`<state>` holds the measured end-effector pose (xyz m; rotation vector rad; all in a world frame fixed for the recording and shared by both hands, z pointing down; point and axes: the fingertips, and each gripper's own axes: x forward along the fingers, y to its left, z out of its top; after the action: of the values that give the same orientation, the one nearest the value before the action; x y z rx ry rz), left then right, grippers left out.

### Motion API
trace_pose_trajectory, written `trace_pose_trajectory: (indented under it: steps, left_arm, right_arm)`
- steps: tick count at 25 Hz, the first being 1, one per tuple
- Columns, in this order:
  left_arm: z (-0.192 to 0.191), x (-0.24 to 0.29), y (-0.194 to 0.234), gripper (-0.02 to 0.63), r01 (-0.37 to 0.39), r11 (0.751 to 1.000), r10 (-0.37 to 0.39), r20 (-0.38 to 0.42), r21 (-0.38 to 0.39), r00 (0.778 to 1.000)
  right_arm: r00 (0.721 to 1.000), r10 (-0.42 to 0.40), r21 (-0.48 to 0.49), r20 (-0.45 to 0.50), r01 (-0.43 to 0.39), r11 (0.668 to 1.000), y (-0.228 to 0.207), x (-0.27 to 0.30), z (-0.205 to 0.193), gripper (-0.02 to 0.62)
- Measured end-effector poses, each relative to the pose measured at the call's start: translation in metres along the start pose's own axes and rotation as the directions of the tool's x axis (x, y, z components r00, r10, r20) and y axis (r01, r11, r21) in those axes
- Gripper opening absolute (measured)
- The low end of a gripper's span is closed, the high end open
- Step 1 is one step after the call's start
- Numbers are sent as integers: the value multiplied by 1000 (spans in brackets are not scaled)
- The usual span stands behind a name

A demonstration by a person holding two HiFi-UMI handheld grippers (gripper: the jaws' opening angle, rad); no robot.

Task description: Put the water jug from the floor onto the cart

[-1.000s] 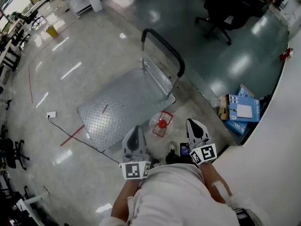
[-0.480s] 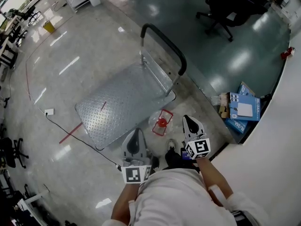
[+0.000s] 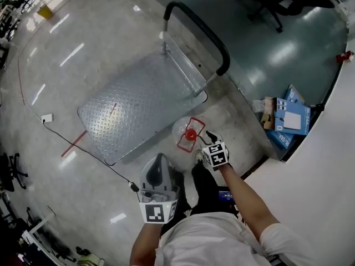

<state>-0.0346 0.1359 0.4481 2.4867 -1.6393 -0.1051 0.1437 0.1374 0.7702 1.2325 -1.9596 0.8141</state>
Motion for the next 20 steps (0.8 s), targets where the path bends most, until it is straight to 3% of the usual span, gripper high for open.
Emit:
trace_pose_trajectory:
  steps: [4,10,14,20]
  left_arm:
    - [-19,3,15,3,-1,1000,1,-21,-7,1000]
    - [-65,3,33,3,-1,999,-3,-86,-43,996]
    - [-95,0,44,3,-24,998,16,-130,-59,991]
    - [-107,1,53,3,-21,997,11,-144,-72,990]
  right_arm:
    - [973,48,-16,-227,-53,998,13,72,-58,211]
    - [929,8,-11,-371,-13,1000,12,145,-104,284]
    - [912,-17,33,-409,34,999,-1,174,-128,295]
    - [900,-5,50,-437,29,998,2,188,-140,295]
